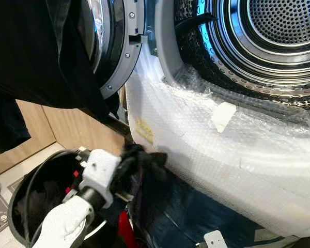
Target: Clothes washing
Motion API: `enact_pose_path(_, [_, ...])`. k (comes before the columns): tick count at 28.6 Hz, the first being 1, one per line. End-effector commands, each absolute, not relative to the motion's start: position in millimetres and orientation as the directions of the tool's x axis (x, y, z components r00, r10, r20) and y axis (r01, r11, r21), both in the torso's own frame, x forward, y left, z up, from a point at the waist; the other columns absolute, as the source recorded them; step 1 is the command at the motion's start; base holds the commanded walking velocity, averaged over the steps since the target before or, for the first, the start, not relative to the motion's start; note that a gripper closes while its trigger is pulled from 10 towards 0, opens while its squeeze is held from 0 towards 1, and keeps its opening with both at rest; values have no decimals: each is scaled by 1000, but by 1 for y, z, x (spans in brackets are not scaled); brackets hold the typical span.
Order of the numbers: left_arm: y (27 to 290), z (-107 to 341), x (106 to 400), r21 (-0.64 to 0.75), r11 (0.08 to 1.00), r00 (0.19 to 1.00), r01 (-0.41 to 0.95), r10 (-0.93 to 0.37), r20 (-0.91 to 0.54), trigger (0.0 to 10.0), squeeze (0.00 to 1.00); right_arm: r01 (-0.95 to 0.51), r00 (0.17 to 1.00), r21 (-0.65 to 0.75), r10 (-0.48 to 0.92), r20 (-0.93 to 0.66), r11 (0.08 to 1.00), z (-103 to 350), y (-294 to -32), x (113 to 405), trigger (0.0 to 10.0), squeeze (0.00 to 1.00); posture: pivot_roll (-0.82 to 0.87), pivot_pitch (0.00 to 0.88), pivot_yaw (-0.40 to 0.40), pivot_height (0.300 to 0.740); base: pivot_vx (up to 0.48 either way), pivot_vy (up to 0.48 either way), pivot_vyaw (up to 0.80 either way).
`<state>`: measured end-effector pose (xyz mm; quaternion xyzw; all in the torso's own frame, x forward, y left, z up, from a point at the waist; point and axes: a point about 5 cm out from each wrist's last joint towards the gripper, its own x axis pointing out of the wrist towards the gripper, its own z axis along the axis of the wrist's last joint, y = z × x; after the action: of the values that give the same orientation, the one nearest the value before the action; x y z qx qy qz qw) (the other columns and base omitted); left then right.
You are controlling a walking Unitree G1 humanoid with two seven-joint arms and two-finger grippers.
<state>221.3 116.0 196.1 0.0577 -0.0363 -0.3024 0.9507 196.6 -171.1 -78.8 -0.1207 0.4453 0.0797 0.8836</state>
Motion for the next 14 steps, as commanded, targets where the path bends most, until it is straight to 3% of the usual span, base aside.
enact_pose_path(1, [107,197,218,98,748,751,656,-660,11,0,0,-240,596,-140,32,-803,961,-78,-170,198,10000,0,312,0,-43,740,0,0,0])
enact_pose_path(6, [92,184,223,119,595,606,795,-791,-88,0,0,-232,598,-139,29,-801,963,-78,-170,198,10000,0,295,0,-46,740,0,0,0])
enact_pose_path(14, [93,157,231,68,517,519,853,-828,-211,0,0,-195,611,-140,8,-791,971,-77,-176,198,10000,0,253,0,-46,740,0,0,0])
